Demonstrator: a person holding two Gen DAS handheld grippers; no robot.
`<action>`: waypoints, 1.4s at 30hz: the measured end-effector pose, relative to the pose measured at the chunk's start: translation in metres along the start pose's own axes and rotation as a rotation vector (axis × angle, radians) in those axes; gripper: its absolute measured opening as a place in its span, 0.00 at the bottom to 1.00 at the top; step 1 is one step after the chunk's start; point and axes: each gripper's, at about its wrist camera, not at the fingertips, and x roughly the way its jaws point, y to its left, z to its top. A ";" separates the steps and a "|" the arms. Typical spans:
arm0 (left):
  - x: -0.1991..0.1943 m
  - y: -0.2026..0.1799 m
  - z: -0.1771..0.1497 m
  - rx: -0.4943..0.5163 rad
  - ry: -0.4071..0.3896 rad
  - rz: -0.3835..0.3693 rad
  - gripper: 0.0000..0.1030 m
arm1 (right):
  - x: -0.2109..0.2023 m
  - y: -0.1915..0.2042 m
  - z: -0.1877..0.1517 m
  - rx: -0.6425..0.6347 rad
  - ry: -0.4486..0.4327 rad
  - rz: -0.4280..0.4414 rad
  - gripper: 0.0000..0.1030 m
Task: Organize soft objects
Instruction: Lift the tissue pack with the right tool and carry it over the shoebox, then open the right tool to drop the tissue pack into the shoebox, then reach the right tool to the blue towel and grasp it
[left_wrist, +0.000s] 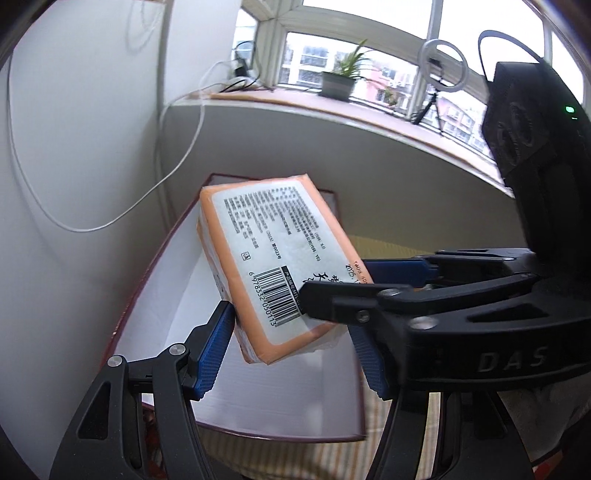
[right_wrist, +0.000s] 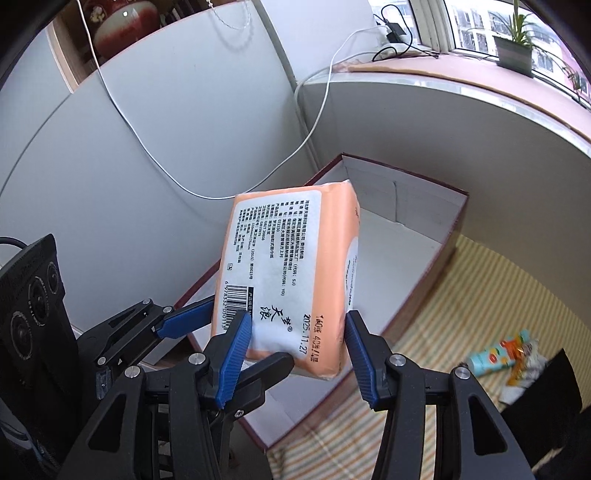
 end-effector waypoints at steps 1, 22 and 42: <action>0.002 0.001 -0.001 -0.004 0.008 0.017 0.61 | 0.000 0.000 0.000 0.003 -0.010 -0.005 0.49; -0.010 -0.029 -0.011 0.031 0.006 -0.008 0.61 | -0.091 -0.059 -0.057 0.109 -0.132 -0.145 0.65; 0.017 -0.160 -0.052 0.143 0.158 -0.282 0.61 | -0.241 -0.201 -0.212 0.394 -0.202 -0.388 0.76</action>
